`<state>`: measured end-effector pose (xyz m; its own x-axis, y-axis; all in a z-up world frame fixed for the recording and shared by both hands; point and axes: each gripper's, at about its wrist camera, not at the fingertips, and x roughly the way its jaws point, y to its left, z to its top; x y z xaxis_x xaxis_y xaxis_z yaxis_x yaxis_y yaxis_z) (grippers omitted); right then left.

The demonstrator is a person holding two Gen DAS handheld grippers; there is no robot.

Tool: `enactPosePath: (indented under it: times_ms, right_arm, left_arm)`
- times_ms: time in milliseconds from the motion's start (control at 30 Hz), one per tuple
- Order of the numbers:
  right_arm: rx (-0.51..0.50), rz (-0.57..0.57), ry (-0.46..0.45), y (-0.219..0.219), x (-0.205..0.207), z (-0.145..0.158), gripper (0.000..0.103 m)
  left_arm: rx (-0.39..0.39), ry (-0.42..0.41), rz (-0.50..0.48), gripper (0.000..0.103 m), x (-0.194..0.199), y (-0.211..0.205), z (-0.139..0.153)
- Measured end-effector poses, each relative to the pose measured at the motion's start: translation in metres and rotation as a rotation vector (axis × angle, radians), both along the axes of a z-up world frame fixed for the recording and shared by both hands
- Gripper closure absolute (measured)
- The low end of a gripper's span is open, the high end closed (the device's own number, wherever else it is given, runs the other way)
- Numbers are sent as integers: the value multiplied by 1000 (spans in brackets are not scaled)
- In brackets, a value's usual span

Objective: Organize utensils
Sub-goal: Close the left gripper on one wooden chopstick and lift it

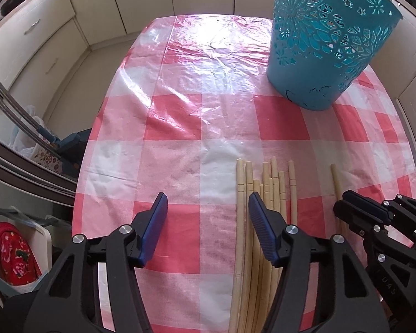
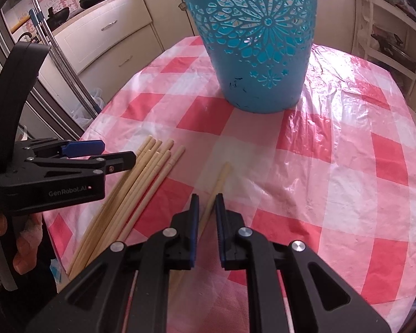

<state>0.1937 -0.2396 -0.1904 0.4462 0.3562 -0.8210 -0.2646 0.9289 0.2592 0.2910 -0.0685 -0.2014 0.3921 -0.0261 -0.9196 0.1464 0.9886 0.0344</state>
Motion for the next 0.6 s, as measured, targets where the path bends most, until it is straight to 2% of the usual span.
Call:
enactPosePath:
  times_ms: [133,367,433,500,533,567,600]
  right_arm:
    - [5,-2,1,-1,0,0,90]
    - [7,2,-1,-1,0,1,90]
    - [3,5,-3,-1,0,1,90]
    - [-7,12,-7,0,-1,1,90]
    - [-16,17,-9,2,-1,2,90]
    - [-23,22,-11,3,-1,2,90]
    - [-30,23,-14,4,-1,2,91]
  left_arm:
    - [14,23,16,49,0,8,-4]
    - [18,11,4,52,-2,3,-5]
    - [7,16,-3,60,1,1,-5]
    - [0,10,-18,79,3,-2,-4]
    - [-3,11,-27,85,4,-4,-3]
    - [-14,15,-43,98,5,-7,-3]
    - [-16,20,-48,98,5,-9,-3]
